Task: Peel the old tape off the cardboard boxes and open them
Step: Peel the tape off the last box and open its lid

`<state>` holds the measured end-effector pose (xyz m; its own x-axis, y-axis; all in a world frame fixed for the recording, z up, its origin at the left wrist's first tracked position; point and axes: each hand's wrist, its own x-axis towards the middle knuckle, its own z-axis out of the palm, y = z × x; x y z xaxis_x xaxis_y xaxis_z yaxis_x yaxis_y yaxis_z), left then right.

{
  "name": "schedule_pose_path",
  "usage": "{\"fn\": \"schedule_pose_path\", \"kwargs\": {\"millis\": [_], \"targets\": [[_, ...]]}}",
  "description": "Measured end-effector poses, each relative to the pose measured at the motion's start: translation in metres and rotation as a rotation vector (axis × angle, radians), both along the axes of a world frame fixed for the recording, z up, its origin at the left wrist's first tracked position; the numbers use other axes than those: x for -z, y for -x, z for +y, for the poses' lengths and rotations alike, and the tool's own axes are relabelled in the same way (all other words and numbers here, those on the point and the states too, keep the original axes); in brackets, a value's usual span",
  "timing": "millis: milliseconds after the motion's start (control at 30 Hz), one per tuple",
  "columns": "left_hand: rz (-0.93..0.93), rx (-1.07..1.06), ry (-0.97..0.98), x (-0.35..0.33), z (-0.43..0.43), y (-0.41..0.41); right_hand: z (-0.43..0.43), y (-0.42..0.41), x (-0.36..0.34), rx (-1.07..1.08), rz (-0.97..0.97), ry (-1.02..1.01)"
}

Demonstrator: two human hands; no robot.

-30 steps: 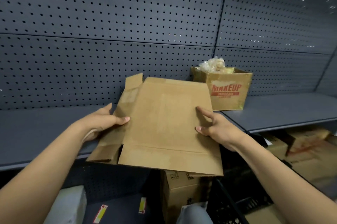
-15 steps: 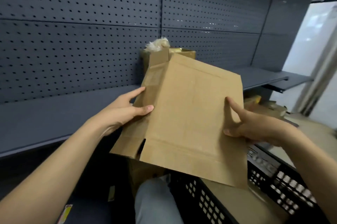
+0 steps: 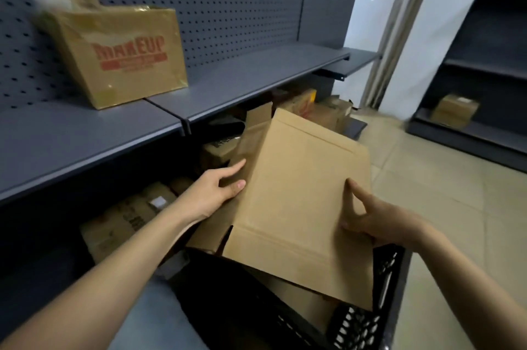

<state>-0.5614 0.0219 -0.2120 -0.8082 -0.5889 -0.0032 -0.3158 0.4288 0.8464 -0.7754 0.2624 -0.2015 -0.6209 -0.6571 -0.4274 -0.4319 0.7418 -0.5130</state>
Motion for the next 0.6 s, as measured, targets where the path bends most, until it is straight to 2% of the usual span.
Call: {"fn": "schedule_pose_path", "kwargs": {"millis": [133,233,400,600], "targets": [[-0.070,0.064,-0.095,0.039,-0.007,0.038,0.009,0.010,0.043,0.074,-0.081,0.002],[-0.128,0.078,-0.137,0.066,-0.013,0.055,0.013,0.008,0.074,0.108,-0.068,-0.020],[-0.161,0.096,-0.033,0.101,-0.032,0.068,0.006,-0.003,0.104,0.210,-0.045,-0.083],[-0.328,0.158,0.089,0.150,-0.051,0.079,-0.002,-0.027,0.143,0.263,-0.108,-0.214]]}}
